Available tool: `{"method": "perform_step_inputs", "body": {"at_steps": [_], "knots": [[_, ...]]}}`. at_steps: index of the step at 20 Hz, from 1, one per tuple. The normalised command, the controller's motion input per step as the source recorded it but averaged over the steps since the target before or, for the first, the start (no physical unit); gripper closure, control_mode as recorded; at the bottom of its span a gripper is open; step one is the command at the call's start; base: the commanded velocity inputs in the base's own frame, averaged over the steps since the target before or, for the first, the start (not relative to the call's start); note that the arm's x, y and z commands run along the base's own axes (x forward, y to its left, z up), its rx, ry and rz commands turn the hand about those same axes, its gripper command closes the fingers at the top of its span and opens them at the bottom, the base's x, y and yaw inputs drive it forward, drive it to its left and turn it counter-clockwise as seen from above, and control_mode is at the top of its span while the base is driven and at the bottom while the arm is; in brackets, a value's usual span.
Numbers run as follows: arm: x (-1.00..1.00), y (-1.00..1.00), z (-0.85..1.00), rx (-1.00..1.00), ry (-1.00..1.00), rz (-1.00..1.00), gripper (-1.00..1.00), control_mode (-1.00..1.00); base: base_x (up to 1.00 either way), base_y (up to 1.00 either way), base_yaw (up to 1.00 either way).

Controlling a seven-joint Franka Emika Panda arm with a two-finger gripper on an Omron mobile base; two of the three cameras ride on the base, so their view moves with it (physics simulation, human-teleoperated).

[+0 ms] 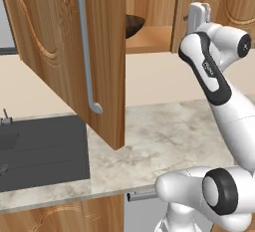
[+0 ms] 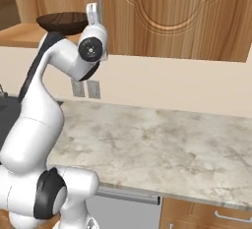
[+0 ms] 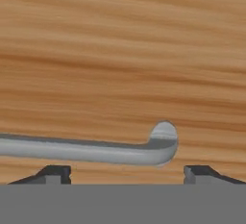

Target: Open the cabinet. Pick the bowls from the counter and place them in the cabinet. Then close the cabinet.

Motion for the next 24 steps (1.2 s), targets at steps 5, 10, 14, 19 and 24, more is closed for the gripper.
{"method": "perform_step_inputs", "body": {"at_steps": [5,10,14,19,24], "knots": [[-0.94,0.18,0.0,0.0,0.0,0.0,-1.0,-1.0,0.0,0.0,0.0],[-0.94,-0.05,0.0,0.0,0.0,0.0,-1.0,-1.0,0.0,0.0,0.0],[-0.76,-0.24,0.16,0.0,0.08,0.0,-1.0,-1.0,0.0,0.0,0.0],[-0.76,-0.16,0.09,0.0,0.14,0.0,-1.0,-1.0,0.0,0.0,0.0],[-0.77,-0.2,0.08,0.0,0.17,0.0,-1.0,-1.0,0.0,0.0,0.0]]}}
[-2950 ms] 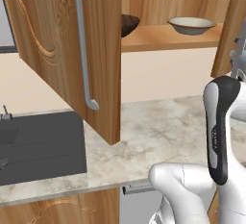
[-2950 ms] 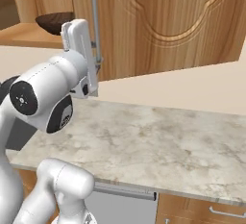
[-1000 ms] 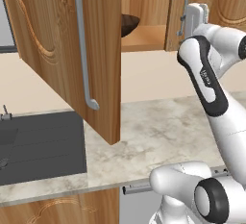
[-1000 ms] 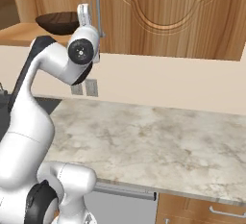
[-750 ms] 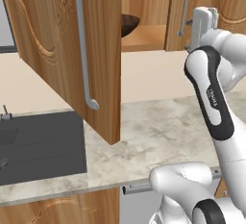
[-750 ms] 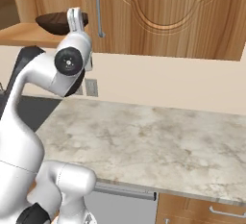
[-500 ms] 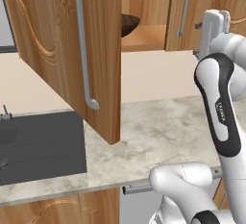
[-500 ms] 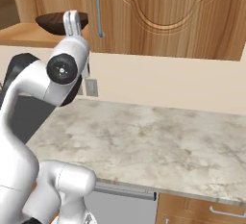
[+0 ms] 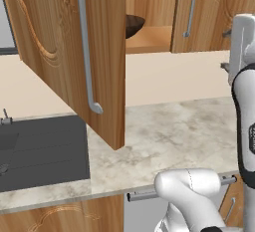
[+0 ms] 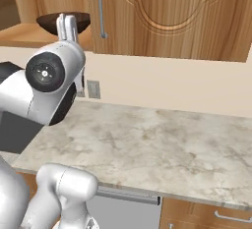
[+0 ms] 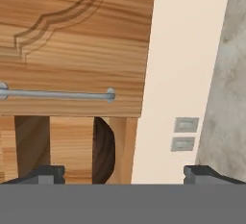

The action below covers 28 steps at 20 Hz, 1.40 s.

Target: Open the cabinet. Pick the bowls from the counter and place them in the cabinet. Then close the cabinet.

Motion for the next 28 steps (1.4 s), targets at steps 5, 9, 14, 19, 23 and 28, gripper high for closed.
{"method": "perform_step_inputs", "body": {"at_steps": [5,9,14,19,23,28], "knots": [[-0.93,-0.17,0.0,0.0,0.12,0.0,-1.0,-1.0,0.0,0.0,0.0],[-0.97,-0.26,0.0,0.01,0.04,0.0,-1.0,-1.0,0.0,0.0,0.0],[-0.78,-0.22,0.0,0.04,0.05,0.0,-1.0,-1.0,0.0,0.0,0.0],[-0.66,0.3,-0.15,0.0,-0.03,0.01,-1.0,-1.0,0.0,0.0,0.0],[-0.1,0.99,-0.55,0.0,-0.24,0.03,-1.0,-1.0,0.0,0.0,0.0],[-0.04,0.88,-0.41,0.0,-0.42,0.02,-1.0,-1.0,0.0,0.0,0.0]]}}
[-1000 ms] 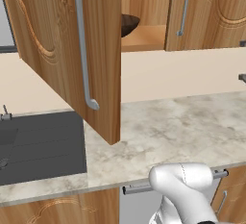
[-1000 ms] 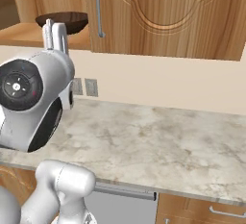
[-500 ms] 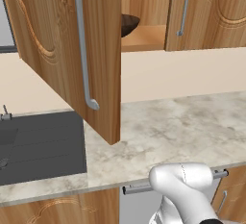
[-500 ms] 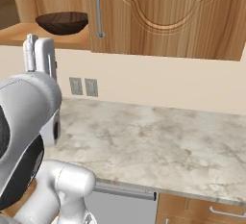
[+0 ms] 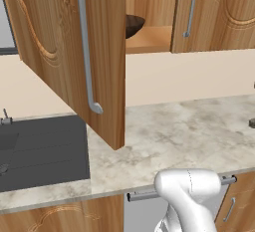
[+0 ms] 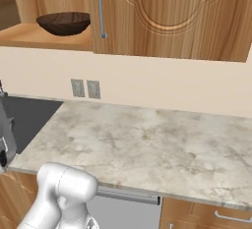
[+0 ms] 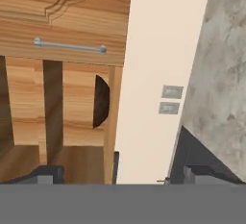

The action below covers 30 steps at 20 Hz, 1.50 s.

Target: Open the cabinet. Pick the bowls from the counter and place them in the cabinet. Then close the cabinet.

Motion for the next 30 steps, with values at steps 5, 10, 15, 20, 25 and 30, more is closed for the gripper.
{"method": "perform_step_inputs", "body": {"at_steps": [5,10,15,20,25,30], "knots": [[-0.16,0.6,-0.04,0.0,-0.34,0.0,-1.0,-1.0,0.0,0.0,0.0],[-0.32,0.68,-0.01,0.0,-0.12,0.0,-1.0,-1.0,0.0,0.0,0.0],[-0.35,0.74,-0.18,0.0,-0.09,0.0,-1.0,-1.0,0.0,0.0,0.0],[-0.03,0.73,-0.18,0.02,-0.01,-0.01,-1.0,-1.0,0.0,0.0,0.0],[-0.05,0.54,-0.13,0.07,0.0,-0.04,-1.0,-1.0,0.0,0.0,0.0],[-0.32,0.23,0.0,0.03,0.0,-0.01,-1.0,-1.0,0.0,0.0,0.0]]}}
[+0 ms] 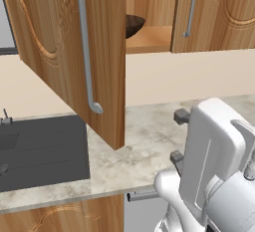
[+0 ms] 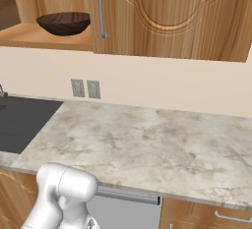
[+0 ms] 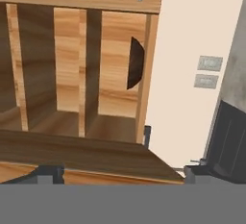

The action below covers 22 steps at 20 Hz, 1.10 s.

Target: Open the cabinet. Pick the bowls from the counter and place them in the cabinet. Then close the cabinet.

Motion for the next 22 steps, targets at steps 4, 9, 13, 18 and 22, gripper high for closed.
{"method": "perform_step_inputs", "body": {"at_steps": [4,9,13,18,22], "knots": [[-0.26,0.58,0.0,0.0,0.0,0.0,-1.0,-1.0,0.0,0.0,0.0],[-0.17,0.64,0.0,0.0,0.0,0.0,-1.0,-1.0,0.0,0.0,0.0],[0.0,0.49,0.03,0.0,0.0,-0.01,-1.0,-1.0,0.0,0.0,0.0],[0.1,0.38,0.09,0.0,0.0,0.0,-1.0,-1.0,0.0,0.0,0.0],[0.38,0.26,0.02,0.01,0.01,0.0,-1.0,-1.0,0.0,0.0,0.0]]}}
